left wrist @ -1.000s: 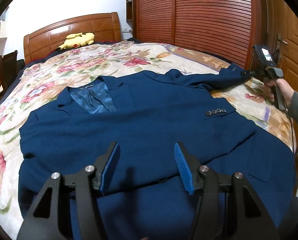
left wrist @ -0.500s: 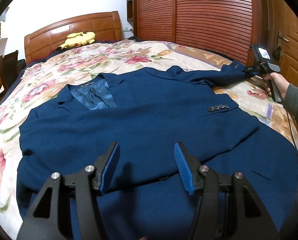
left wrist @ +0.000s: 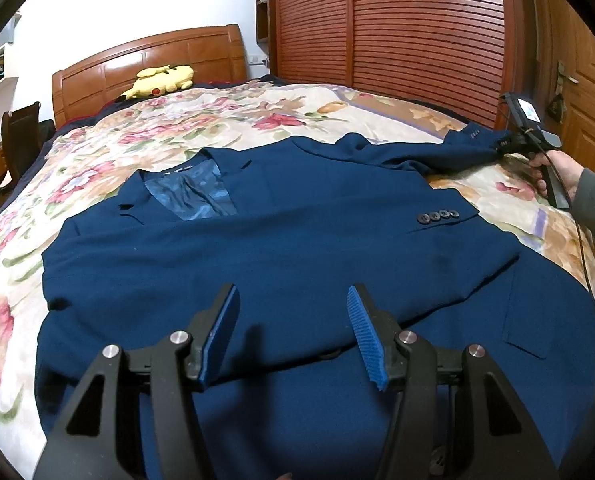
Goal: Fold large clothes
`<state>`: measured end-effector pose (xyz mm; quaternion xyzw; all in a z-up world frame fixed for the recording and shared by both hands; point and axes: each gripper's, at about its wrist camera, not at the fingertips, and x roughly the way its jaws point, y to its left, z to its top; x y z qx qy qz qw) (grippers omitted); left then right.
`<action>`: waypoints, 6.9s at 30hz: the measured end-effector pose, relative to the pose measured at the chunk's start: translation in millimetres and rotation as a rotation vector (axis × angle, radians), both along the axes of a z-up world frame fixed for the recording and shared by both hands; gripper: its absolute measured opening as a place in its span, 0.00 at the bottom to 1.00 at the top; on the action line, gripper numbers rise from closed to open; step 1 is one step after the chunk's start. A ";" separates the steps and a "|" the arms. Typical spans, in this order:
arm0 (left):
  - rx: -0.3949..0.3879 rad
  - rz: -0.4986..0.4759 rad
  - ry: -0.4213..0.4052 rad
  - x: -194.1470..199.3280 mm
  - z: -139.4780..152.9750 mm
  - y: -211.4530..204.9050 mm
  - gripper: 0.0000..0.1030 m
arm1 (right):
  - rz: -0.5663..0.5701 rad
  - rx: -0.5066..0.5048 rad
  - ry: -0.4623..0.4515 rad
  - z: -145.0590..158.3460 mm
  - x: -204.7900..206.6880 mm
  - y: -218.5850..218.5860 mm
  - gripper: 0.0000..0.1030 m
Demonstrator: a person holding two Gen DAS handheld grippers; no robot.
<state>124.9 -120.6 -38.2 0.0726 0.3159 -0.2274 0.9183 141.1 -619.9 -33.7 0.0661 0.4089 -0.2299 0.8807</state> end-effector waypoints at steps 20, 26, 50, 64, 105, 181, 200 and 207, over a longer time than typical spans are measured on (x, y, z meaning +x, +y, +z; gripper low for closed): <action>-0.085 0.077 -0.074 -33.2 27.1 45.5 0.54 | 0.296 -0.301 -0.271 158.8 -62.4 176.3 0.01; -0.111 0.100 -0.078 -37.6 30.8 63.1 0.54 | 0.381 -0.385 -0.333 199.3 -78.1 241.7 0.01; -0.140 0.183 -0.122 -60.5 44.1 132.0 0.54 | 0.662 -0.417 -0.291 193.4 -81.7 418.2 0.01; -0.129 0.200 -0.120 -61.0 41.2 136.4 0.54 | 0.845 -0.298 -0.174 112.2 -85.8 481.0 0.01; -0.087 0.145 -0.115 -65.6 39.3 98.3 0.54 | 0.725 -0.070 -0.041 15.3 -177.5 440.8 0.45; 0.007 0.129 0.086 -84.7 29.0 78.5 0.34 | 0.591 -0.016 -0.141 25.0 -160.6 381.4 0.45; 0.120 0.071 0.171 -55.2 -16.1 30.6 0.41 | 0.637 -0.054 -0.104 13.5 -155.5 402.6 0.45; 0.123 0.071 0.189 -53.1 -21.3 31.8 0.42 | 0.638 -0.057 -0.099 12.2 -155.8 403.0 0.45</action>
